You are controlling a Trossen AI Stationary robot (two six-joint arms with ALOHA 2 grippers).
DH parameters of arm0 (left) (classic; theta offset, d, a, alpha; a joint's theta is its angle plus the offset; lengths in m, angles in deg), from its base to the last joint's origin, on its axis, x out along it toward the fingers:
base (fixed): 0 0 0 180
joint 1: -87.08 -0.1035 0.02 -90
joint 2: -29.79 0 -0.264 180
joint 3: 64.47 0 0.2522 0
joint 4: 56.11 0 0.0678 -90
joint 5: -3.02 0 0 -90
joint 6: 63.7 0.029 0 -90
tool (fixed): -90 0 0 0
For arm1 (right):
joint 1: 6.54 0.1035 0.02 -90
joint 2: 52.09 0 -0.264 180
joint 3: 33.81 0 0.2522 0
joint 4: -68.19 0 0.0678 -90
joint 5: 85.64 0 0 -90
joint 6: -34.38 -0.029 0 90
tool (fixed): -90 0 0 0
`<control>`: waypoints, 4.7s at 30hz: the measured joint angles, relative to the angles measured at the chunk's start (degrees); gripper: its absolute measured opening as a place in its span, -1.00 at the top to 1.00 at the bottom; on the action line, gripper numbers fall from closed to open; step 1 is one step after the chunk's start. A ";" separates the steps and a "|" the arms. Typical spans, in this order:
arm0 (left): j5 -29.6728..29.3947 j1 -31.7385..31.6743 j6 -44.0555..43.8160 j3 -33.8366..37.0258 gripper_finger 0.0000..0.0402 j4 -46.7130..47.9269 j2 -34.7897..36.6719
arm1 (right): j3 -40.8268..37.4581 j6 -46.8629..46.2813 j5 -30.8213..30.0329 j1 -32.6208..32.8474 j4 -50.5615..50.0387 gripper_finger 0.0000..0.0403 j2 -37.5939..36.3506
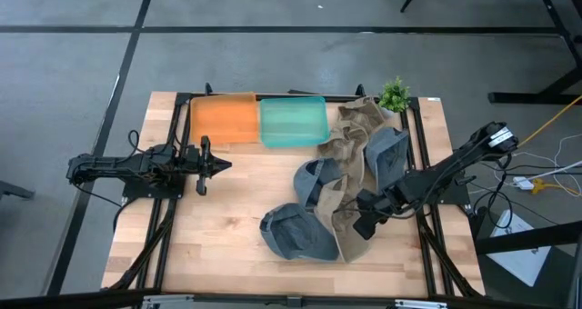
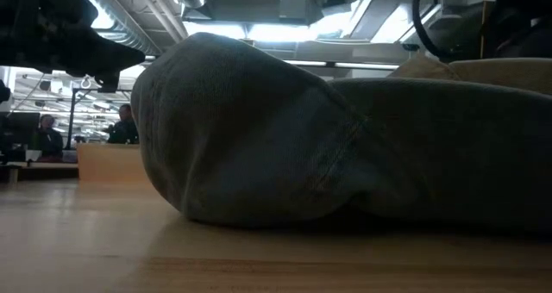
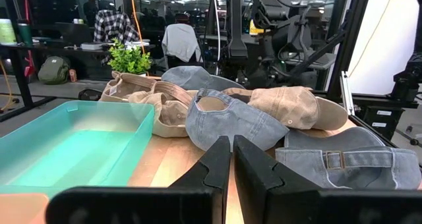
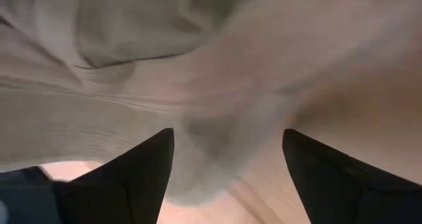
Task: Pick & Place hat
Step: Put the bottom brown cap into the green bin
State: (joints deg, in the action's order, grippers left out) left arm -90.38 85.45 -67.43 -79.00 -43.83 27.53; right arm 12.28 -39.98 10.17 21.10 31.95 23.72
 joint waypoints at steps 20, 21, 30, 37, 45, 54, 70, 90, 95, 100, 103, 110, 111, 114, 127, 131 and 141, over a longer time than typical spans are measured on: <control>0.00 0.00 0.00 0.01 0.91 0.01 0.00 | -0.79 -1.37 3.73 0.00 5.48 0.87 0.84; 0.00 0.01 0.00 -0.01 0.91 0.00 0.00 | -0.79 -1.54 3.47 0.02 5.26 0.87 0.17; 0.00 0.02 0.00 0.01 0.91 0.00 0.01 | 1.71 5.55 -1.43 0.00 -0.32 0.93 -10.63; 0.00 0.00 0.00 0.00 0.91 0.00 -0.01 | 11.67 25.13 -11.12 -0.52 -4.57 0.93 -17.63; 0.00 0.00 0.00 -0.01 0.91 0.00 -0.01 | 24.25 63.87 -27.53 -2.40 -9.43 0.93 -19.32; 0.01 0.01 0.00 0.00 0.91 0.02 -0.01 | 29.99 83.71 -67.86 -7.48 -4.78 0.89 -17.75; -1.61 0.02 -23.48 0.06 0.91 -3.96 -0.01 | 30.34 92.88 -49.74 -17.11 8.35 0.91 -16.78; -9.57 0.00 -45.29 0.07 0.91 -14.36 -0.05 | 30.34 80.82 -51.54 -18.30 11.22 0.87 -1.88; -7.09 0.00 -37.00 -3.28 0.84 -14.90 -3.00 | 30.34 81.84 -46.52 -21.16 10.55 0.90 -2.32; -11.01 0.01 -24.48 -11.47 0.64 -14.07 -11.72 | 30.34 87.58 -41.60 -24.24 10.60 0.92 -2.40; -12.85 0.02 -17.42 -17.74 0.48 -10.62 -18.30 | 30.34 91.55 -40.54 -25.51 10.62 0.86 -2.38; -14.06 0.02 -6.09 -32.00 0.09 -2.58 -34.37 | 30.34 94.11 -40.65 -27.80 10.60 0.92 -2.32; -15.17 0.02 -4.42 -33.54 0.05 -2.20 -36.46 | 30.34 94.14 -40.65 -28.14 10.62 0.93 -2.32; -18.09 -0.01 -1.58 -37.77 -0.06 -2.00 -42.23 | 30.34 93.04 -40.65 -28.63 10.82 0.91 -2.32; -13.87 -0.47 4.94 -42.91 -0.19 -1.11 -51.05 | 30.34 92.56 -39.95 -29.30 9.92 0.93 -2.29; -11.60 -0.58 4.96 -42.91 -0.19 -1.52 -54.01 | 30.34 92.52 -38.02 -29.29 10.26 0.84 -2.29; -11.91 -0.59 5.05 -42.92 -0.19 -14.37 -60.66 | 30.34 92.35 -35.85 -29.29 10.63 0.93 -2.29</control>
State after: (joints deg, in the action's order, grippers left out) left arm -102.29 84.86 -62.38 -121.92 -58.20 -33.12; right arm 42.62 52.36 -25.68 -8.19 42.58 21.43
